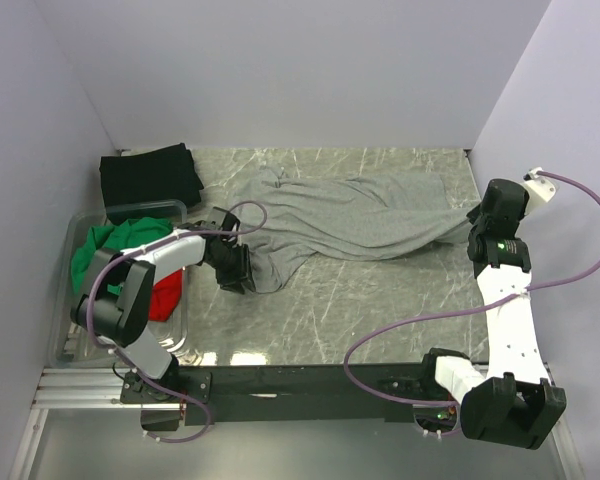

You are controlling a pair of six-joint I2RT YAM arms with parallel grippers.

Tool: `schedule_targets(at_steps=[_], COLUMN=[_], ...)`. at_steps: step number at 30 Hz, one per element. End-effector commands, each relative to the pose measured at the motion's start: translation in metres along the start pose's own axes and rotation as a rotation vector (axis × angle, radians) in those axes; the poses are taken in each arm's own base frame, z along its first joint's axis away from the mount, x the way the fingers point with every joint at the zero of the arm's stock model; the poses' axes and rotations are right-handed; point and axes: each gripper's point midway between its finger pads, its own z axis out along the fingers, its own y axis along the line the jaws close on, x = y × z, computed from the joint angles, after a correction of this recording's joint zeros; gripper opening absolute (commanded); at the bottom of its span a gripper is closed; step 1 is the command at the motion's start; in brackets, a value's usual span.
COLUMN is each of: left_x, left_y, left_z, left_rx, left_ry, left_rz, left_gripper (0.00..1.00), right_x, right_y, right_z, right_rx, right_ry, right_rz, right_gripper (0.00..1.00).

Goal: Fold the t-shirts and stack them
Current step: Flatten the tshirt out

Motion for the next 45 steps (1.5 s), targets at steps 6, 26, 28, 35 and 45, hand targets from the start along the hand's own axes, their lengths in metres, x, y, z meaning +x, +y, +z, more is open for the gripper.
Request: schedule_targets(at_steps=[6, 26, 28, 35, 45], left_x=[-0.022, -0.030, -0.051, -0.167, -0.239], left_y=[-0.006, 0.007, 0.007, -0.005, -0.036], left_z=[0.010, 0.020, 0.000, -0.156, -0.435], left_rx=[-0.008, -0.093, -0.150, -0.169, -0.093], left_ry=[-0.061, -0.074, -0.138, -0.565, -1.241], left_rz=[-0.007, -0.024, -0.026, -0.156, -0.207], left_gripper=[0.41, 0.00, 0.00, 0.00, 0.00], right_x=[-0.016, -0.024, -0.032, -0.073, -0.164], right_y=[0.000, 0.002, 0.010, 0.027, 0.042], right_z=[-0.005, -0.010, -0.016, -0.040, -0.112], right_rx=[-0.009, -0.034, -0.075, -0.168, -0.277], right_ry=[-0.044, -0.056, -0.068, -0.147, -0.356], right_rz=[0.020, 0.015, 0.010, -0.042, -0.034], right_gripper=[0.00, 0.00, 0.00, 0.00, 0.00])
